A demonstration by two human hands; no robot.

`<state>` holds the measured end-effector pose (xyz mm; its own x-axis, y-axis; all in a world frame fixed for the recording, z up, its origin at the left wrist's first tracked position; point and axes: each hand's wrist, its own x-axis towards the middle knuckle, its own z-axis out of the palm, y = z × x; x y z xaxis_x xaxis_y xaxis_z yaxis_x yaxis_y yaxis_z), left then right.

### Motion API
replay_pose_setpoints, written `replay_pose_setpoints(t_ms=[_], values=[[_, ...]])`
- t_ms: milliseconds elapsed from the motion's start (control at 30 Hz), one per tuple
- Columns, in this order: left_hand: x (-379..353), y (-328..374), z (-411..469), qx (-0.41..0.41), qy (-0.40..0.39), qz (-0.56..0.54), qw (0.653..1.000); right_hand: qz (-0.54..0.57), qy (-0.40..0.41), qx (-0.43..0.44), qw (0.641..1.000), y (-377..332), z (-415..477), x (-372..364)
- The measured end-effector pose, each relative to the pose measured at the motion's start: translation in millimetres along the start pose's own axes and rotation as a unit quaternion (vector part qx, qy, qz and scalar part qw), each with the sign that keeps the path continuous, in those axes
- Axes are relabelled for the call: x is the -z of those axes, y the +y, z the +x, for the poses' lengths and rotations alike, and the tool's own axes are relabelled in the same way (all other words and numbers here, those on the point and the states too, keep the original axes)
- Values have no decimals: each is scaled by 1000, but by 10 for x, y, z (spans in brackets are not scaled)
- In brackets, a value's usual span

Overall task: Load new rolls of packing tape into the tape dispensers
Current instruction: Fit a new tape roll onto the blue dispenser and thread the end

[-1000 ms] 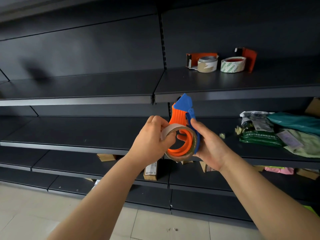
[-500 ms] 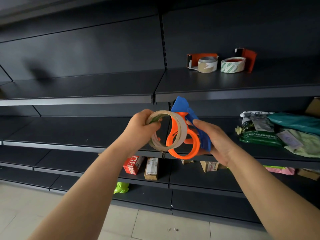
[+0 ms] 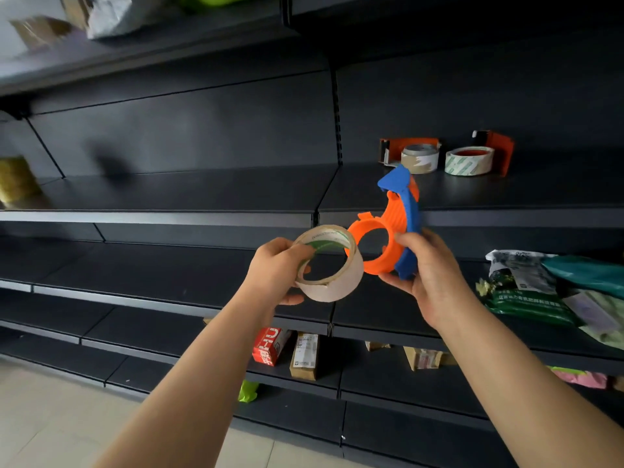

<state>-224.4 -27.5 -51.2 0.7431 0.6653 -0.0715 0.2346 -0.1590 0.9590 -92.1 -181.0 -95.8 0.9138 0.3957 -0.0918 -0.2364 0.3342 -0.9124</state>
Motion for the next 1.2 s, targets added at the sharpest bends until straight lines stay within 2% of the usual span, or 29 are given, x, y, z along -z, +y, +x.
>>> replay_pose_setpoints(t_ms=[200, 467, 667, 833, 867, 933, 1000, 1033, 1067, 1133, 1200], values=[[275, 21, 274, 22, 53, -31, 998, -31, 4, 35, 999, -75, 87, -240], [726, 157, 1204, 18, 125, -57, 990, -93, 2, 75, 993, -170, 496, -821], [1023, 161, 1926, -15, 154, 83, 984, -109, 42, 94, 989, -76, 908, -1330], [1200, 106, 2354, -19, 144, 229, 963, -112, 55, 92, 988, 74, 1209, -1725], [1224, 87, 2397, -45, 147, 270, 951, -105, 63, 89, 988, 93, 1257, -1790], [1267, 36, 2430, -166, 149, 324, 919, -90, 75, 84, 989, 112, 1340, -1902], [1295, -19, 2419, -301, 80, 329, 892, -61, 80, 83, 991, 113, 1406, -2010], [1304, -40, 2423, -334, 35, 344, 877, -42, 84, 83, 992, 113, 1440, -2062], [1310, -62, 2449, -346, 6, 376, 860, -26, 87, 84, 992, 116, 1473, -2111], [1334, -110, 2577, -341, -1, 429, 837, -13, 90, 84, 992, 134, 1519, -2195], [1373, -129, 2738, -328, 19, 422, 845, -9, 94, 84, 992, 169, 1559, -2254]])
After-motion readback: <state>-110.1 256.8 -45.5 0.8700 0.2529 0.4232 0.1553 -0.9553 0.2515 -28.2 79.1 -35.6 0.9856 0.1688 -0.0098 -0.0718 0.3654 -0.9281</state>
